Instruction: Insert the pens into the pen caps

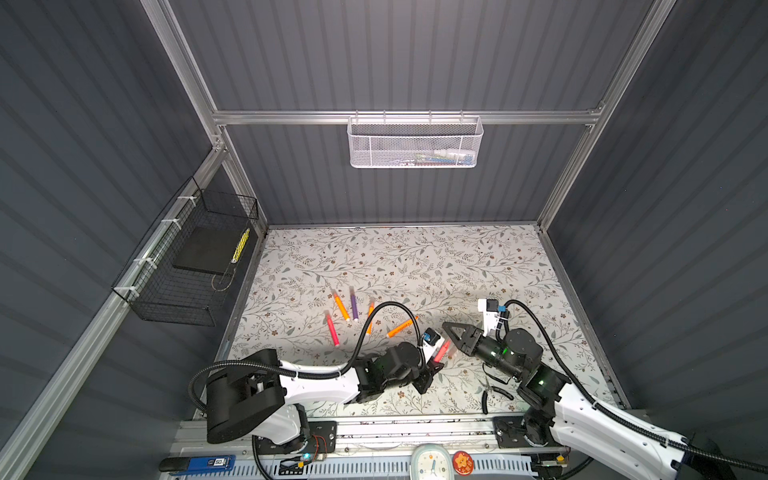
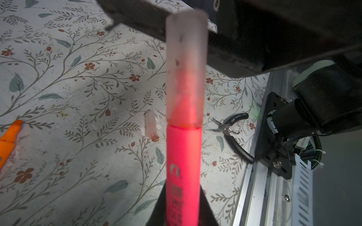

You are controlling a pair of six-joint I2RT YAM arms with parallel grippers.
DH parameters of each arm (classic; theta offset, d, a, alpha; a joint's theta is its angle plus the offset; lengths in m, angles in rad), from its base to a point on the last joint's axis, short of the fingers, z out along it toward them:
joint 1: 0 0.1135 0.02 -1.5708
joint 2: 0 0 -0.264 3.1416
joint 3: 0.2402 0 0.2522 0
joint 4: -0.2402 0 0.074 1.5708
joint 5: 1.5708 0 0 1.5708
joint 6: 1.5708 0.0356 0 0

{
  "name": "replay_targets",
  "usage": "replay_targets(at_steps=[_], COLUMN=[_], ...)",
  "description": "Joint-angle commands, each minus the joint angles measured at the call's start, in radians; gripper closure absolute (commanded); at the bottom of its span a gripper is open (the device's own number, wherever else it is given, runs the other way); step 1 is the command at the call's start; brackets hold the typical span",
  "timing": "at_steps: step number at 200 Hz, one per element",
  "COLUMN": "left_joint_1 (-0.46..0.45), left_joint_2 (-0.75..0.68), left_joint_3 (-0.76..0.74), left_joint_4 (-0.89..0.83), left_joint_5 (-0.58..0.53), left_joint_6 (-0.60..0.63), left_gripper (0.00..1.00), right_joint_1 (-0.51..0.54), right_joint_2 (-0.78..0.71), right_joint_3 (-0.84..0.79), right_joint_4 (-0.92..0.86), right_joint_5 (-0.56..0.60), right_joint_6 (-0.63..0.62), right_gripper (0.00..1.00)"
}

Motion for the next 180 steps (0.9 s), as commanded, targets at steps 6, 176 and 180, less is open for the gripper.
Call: replay_targets(at_steps=[6, 176, 180], left_joint_1=[-0.006, -0.006, -0.004], left_joint_2=[0.012, -0.078, -0.084], left_joint_3=[0.041, 0.143, 0.143], left_joint_4=[0.010, -0.111, -0.105], left_joint_5=[-0.005, -0.391, -0.403], left_joint_6=[0.022, 0.046, 0.053], left_gripper=[1.00, 1.00, 1.00], right_joint_1=[0.024, 0.340, 0.350], right_joint_2=[-0.001, 0.167, 0.182], right_joint_3=[0.046, 0.105, 0.108], right_joint_4=[-0.052, -0.156, -0.154], right_joint_5=[0.034, 0.387, 0.395], right_joint_6=[-0.032, 0.033, 0.039], right_gripper=[0.71, 1.00, 1.00])
